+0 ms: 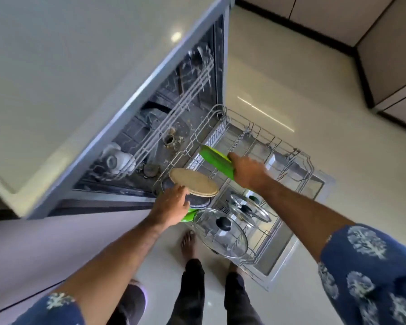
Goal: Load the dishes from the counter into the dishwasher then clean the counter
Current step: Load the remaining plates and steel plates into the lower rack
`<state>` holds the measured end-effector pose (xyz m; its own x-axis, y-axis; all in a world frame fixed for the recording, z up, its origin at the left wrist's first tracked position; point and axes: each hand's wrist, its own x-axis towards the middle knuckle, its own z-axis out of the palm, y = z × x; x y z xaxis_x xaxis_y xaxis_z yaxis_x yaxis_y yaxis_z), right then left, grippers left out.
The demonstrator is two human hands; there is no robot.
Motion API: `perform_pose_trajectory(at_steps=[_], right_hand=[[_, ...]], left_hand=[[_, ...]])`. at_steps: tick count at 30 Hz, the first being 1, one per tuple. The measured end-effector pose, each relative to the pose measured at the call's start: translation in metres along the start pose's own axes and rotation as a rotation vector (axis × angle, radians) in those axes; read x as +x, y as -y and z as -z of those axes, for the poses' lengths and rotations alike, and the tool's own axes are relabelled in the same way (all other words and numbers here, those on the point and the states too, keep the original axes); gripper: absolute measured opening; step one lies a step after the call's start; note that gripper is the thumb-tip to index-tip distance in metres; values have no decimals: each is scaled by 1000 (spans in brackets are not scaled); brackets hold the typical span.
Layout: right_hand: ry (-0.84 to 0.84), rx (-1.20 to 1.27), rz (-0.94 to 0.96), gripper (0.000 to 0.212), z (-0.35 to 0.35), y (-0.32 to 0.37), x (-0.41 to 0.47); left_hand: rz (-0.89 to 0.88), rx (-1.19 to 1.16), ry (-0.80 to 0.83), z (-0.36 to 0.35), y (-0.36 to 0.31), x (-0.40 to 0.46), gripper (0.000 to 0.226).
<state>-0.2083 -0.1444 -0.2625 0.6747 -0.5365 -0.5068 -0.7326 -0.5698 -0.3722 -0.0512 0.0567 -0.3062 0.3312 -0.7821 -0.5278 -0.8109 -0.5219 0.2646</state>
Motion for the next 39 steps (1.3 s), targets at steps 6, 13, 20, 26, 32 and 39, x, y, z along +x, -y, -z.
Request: perform_pose_trajectory(at_steps=[6,13,20,26,32,39], right_hand=[[-8,-144,132,40,-86,1,92],[-64,-239,217,33,-149,12,139],[-37,-304,227,46,-184,34,161],[45,-247,121,54,-210,36,172],[170,-192,6,46,-220,48,190],[160,-108,61,34,-205,25,186]], left_hand=[[-94,237,-66,-62,52,69,60],[-98,283,-62,-88,78,92,65],[-52,265,-66,-87,85,94,74],[-35,189,-80,-93,95,96,78],[-54,117,-138,-99,96,96,62],[-68,122,-170,-95,89,96,64]])
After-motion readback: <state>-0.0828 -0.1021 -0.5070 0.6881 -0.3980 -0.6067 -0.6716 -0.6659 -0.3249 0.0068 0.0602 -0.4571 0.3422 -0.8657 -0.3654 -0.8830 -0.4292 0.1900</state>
